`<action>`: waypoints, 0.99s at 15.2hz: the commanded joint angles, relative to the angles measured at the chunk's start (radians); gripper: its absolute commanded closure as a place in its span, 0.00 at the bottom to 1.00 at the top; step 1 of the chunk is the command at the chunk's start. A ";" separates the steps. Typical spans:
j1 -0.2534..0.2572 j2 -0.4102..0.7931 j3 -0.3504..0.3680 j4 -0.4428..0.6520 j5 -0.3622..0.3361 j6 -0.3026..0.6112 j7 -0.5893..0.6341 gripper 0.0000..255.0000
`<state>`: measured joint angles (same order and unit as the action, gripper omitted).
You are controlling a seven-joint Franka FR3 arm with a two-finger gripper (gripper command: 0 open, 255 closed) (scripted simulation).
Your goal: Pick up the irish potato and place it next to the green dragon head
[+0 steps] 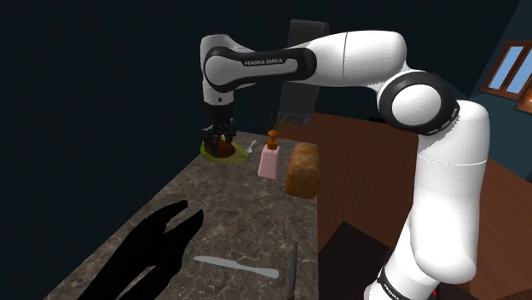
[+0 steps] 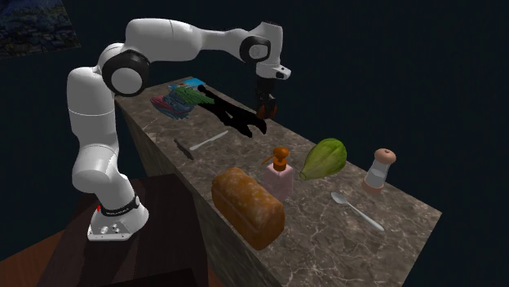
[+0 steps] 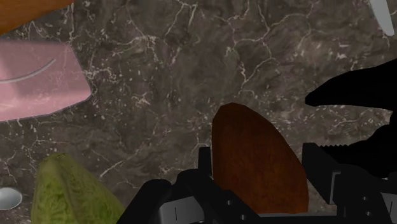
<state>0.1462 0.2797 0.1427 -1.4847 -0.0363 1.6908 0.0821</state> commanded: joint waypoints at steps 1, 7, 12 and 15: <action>0.001 0.001 0.000 0.028 0.000 -0.027 0.000 1.00; 0.004 0.012 0.001 0.125 -0.001 -0.113 0.000 1.00; 0.033 -0.113 0.026 -0.041 0.016 -0.071 0.058 1.00; 0.057 -0.195 0.047 -0.148 0.031 -0.046 0.103 1.00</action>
<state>0.1930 0.1121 0.1812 -1.5933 -0.0103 1.6333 0.1654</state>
